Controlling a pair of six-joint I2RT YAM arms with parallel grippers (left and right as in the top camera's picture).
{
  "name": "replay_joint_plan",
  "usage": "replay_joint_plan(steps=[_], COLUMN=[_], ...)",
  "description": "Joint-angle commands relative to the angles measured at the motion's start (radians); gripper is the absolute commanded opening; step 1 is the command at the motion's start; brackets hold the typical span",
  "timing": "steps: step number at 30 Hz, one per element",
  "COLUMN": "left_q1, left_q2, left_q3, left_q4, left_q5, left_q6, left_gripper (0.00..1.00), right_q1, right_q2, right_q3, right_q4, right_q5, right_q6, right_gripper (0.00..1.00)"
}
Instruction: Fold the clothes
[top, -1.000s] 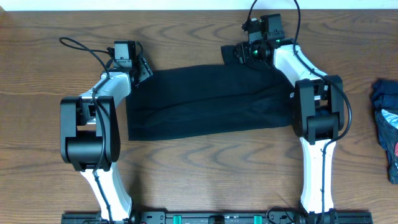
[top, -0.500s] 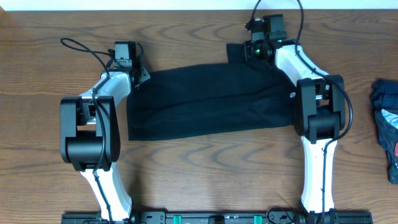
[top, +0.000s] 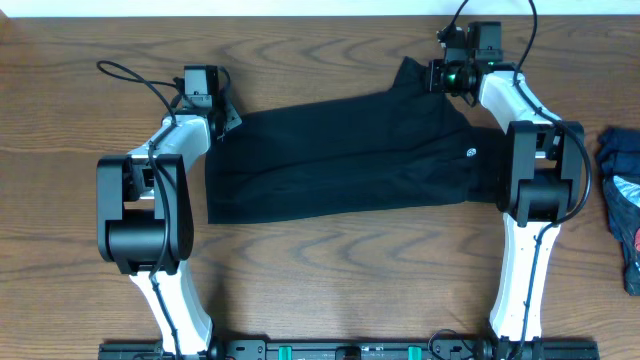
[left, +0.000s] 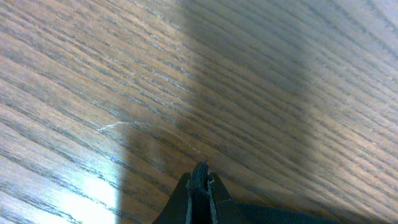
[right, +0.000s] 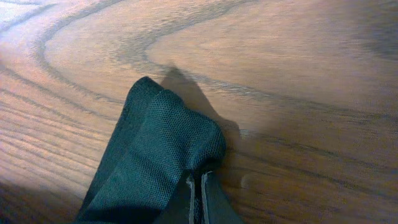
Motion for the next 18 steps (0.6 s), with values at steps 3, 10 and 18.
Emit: replay_joint_plan(steps=[3,10,18], left_q1=[0.000,-0.004,-0.009], left_q2=[-0.054,-0.171,-0.248], left_q3=[0.039,0.040,0.040], left_q4=[0.001,-0.027,-0.101], left_q5=[-0.005,-0.005,-0.005], left_q6=[-0.001,0.005,0.037], left_gripper=[0.06,0.06,0.06], right_q1=[0.017,0.018,0.018], right_q2=[-0.061,-0.181,-0.304], right_q3=[0.002,0.002,0.002], right_q4=[-0.029,-0.128,-0.307], right_q5=[-0.022,-0.022,-0.017], right_q6=[-0.028,-0.060,-0.121], right_gripper=[0.01,0.01,0.01])
